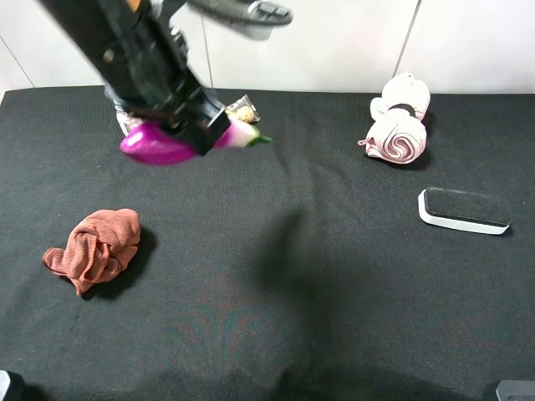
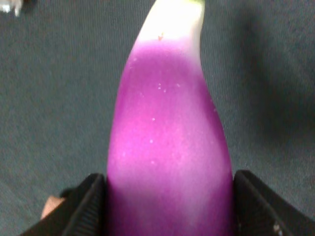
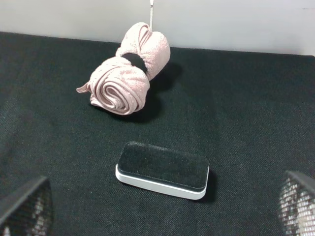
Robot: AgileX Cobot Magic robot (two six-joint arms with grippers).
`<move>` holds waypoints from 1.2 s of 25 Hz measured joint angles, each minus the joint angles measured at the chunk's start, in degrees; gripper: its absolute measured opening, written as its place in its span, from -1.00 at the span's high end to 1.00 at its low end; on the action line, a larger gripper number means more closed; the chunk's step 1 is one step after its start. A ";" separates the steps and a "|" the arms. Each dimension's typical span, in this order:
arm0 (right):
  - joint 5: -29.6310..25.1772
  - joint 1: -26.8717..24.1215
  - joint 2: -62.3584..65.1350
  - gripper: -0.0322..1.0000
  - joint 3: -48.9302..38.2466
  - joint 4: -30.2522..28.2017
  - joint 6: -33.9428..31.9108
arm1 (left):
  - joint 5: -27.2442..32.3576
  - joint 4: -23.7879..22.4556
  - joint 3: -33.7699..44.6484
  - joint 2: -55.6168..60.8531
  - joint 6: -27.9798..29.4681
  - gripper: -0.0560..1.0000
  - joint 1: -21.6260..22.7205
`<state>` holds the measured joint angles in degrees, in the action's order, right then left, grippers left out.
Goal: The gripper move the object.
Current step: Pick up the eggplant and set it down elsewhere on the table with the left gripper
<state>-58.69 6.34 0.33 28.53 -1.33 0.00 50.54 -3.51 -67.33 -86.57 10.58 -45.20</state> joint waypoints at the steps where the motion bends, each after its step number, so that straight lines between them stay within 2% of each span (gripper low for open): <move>1: 0.00 0.00 0.00 -0.41 0.00 0.00 0.00 | -0.96 -0.07 1.64 0.68 0.46 -0.25 0.00; 8: 0.00 0.00 0.00 -0.41 0.00 0.00 0.00 | -6.50 -1.06 9.96 2.12 2.01 -0.25 0.00; 20: 0.00 0.00 0.00 -0.41 0.00 0.00 0.00 | -21.45 -1.51 22.52 2.19 5.83 -0.25 0.00; 30: 0.00 0.00 0.00 -0.41 0.00 0.00 0.00 | -26.56 -3.00 28.43 2.19 10.65 -0.25 0.00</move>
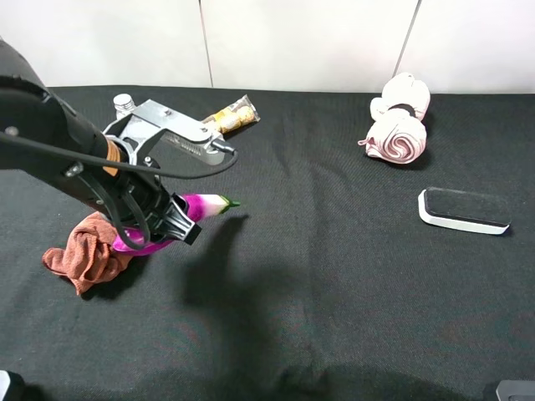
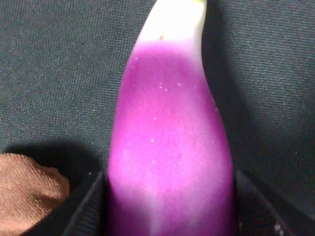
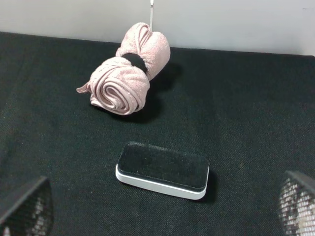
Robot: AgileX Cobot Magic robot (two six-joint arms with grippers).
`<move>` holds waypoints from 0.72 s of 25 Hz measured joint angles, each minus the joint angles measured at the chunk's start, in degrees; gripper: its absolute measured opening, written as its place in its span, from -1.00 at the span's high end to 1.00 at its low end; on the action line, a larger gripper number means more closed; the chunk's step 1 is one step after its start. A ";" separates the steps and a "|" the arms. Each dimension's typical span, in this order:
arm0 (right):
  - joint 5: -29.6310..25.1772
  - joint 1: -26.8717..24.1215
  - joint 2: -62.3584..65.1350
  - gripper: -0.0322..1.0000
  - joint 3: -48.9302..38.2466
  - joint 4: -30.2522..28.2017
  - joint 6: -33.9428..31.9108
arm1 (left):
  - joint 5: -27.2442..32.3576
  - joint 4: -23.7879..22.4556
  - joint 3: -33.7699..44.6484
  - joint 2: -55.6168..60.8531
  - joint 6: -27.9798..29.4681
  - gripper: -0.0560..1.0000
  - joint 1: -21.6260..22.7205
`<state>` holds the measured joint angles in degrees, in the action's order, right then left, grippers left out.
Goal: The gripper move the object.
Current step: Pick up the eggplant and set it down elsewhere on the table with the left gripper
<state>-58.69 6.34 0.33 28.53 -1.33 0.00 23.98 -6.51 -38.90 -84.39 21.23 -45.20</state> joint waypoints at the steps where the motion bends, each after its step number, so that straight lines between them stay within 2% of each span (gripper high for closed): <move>1: 0.00 0.00 0.00 -0.41 0.00 0.00 0.00 | -0.68 -0.04 0.49 0.01 0.40 -0.25 0.00; 6: 0.00 0.00 0.00 -0.41 0.00 0.00 0.00 | -4.50 -0.11 4.33 0.06 2.97 -0.25 0.00; 18: 0.00 0.00 0.00 -0.41 0.00 0.00 0.00 | -9.41 -0.07 10.27 0.18 6.29 -0.25 0.00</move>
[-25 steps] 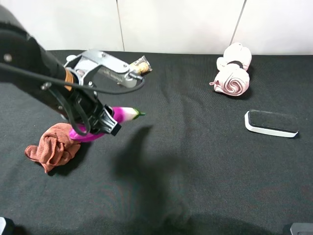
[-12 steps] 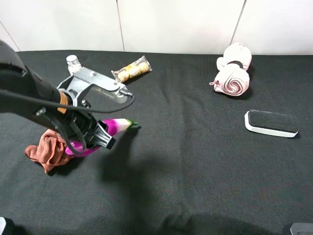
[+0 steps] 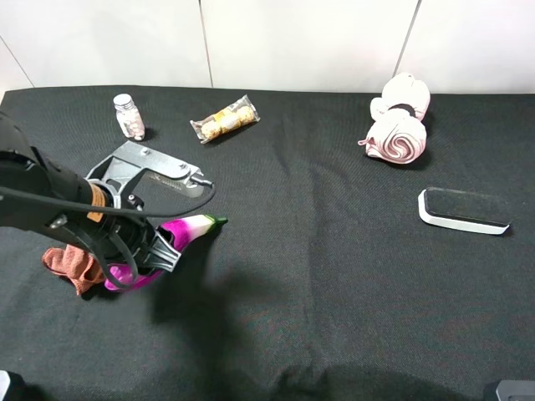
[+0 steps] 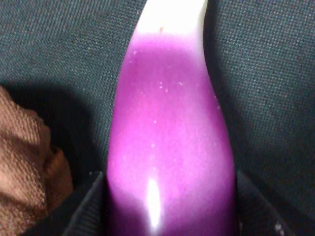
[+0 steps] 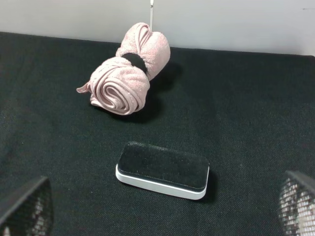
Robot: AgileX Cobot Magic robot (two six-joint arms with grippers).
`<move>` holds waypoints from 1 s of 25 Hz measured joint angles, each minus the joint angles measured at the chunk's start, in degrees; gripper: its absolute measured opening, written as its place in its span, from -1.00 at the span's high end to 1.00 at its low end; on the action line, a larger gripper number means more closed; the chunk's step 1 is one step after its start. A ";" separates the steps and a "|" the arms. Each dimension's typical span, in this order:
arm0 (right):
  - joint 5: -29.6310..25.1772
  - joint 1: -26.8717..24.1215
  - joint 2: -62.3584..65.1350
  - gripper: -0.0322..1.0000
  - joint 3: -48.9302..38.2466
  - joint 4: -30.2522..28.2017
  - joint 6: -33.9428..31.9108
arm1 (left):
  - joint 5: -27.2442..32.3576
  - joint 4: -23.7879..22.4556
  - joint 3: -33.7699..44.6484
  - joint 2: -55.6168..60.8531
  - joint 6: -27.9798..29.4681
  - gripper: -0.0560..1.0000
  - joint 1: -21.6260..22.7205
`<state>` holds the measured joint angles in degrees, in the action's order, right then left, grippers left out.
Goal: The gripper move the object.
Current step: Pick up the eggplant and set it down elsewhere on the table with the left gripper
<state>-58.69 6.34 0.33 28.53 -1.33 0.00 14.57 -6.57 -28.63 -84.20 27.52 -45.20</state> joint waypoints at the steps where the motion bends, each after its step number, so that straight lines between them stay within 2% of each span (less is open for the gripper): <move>1: 0.00 0.00 0.00 -0.41 0.00 0.00 0.00 | -0.58 0.00 0.36 0.00 0.05 -0.25 0.00; 12: 0.00 0.00 0.00 -0.41 0.00 0.00 0.00 | -8.50 0.13 2.00 -6.93 0.11 -0.25 0.00; 25: 0.00 0.00 0.00 -0.41 0.00 0.00 0.00 | -9.37 0.28 2.00 -7.28 1.77 -0.25 0.00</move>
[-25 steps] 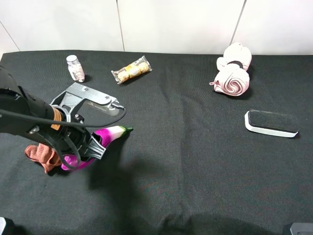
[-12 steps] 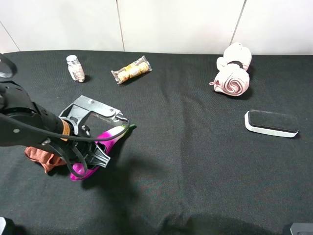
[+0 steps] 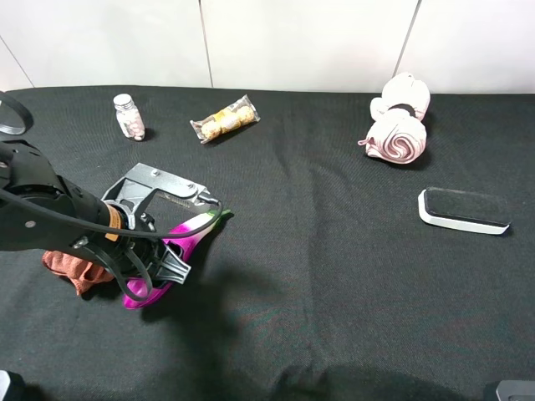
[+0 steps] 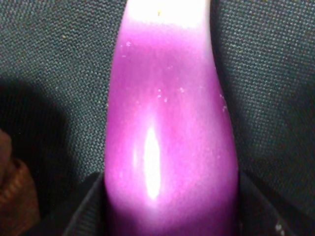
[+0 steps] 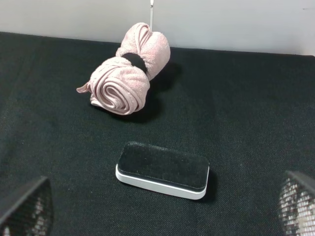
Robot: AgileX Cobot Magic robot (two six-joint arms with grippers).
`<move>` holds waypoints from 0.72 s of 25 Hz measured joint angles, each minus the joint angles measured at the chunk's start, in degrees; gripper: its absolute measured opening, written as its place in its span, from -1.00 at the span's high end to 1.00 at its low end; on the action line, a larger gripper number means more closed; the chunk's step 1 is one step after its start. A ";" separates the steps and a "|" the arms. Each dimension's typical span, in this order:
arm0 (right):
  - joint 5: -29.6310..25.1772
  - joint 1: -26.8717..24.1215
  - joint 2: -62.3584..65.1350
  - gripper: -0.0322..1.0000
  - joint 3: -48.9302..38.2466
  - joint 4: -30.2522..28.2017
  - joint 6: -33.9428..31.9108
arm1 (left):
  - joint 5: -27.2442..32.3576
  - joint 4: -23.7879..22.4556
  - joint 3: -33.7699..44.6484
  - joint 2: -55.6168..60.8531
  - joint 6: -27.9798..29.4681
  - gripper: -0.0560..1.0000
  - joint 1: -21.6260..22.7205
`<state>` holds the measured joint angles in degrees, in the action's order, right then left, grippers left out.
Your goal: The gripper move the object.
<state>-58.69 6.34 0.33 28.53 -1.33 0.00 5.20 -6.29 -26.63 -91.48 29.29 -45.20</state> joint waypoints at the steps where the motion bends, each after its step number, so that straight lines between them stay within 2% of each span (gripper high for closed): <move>1: 0.00 0.00 0.00 -0.41 0.00 0.00 0.00 | 0.00 0.00 0.00 0.00 0.01 -0.26 0.00; 11: 0.00 0.00 0.00 -0.41 0.00 0.00 0.00 | -0.05 0.00 0.00 0.00 0.70 -0.80 0.00; 18: 0.00 0.00 0.00 -0.41 0.00 0.00 0.00 | -0.11 0.00 0.00 0.00 1.12 -0.86 0.00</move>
<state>-58.69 6.34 0.33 28.53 -1.33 0.00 5.09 -6.29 -26.63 -91.48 30.40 -45.20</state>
